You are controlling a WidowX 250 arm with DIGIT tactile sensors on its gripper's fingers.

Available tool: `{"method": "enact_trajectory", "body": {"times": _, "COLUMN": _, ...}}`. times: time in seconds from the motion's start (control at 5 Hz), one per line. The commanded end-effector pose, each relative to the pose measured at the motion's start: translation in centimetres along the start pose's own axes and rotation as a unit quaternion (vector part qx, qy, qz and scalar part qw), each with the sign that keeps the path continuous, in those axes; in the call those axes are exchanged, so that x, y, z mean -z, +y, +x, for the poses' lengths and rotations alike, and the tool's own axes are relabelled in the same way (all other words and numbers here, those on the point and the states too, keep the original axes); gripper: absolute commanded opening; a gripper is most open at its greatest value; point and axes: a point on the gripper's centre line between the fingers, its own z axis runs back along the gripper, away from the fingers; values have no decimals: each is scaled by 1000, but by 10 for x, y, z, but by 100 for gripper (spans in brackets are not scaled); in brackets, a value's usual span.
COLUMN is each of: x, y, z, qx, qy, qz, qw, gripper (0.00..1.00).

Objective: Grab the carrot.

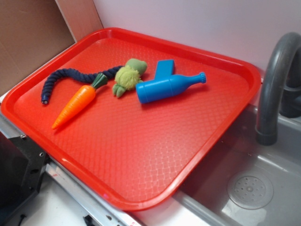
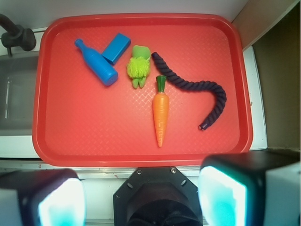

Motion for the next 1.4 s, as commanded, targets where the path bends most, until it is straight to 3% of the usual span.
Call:
{"method": "enact_trajectory", "body": {"times": 0.0, "x": 0, "y": 0, "z": 0, "qx": 0, "qy": 0, "qz": 0, "qw": 1000, "gripper": 100}}
{"method": "enact_trajectory", "body": {"times": 0.2, "x": 5, "y": -1, "z": 4, "qx": -36, "qy": -43, "qz": -17, "qw": 998, "gripper": 100}}
{"method": "enact_trajectory", "body": {"times": 0.4, "x": 23, "y": 4, "z": 12, "qx": -62, "qy": -54, "qz": -24, "qw": 996, "gripper": 100}}
{"method": "enact_trajectory", "body": {"times": 0.6, "x": 54, "y": 7, "z": 22, "qx": -85, "qy": -76, "qz": -3, "qw": 993, "gripper": 100}}
{"method": "enact_trajectory", "body": {"times": 1.2, "x": 157, "y": 36, "z": 39, "qx": -103, "qy": -17, "qz": 38, "qw": 994, "gripper": 100}}
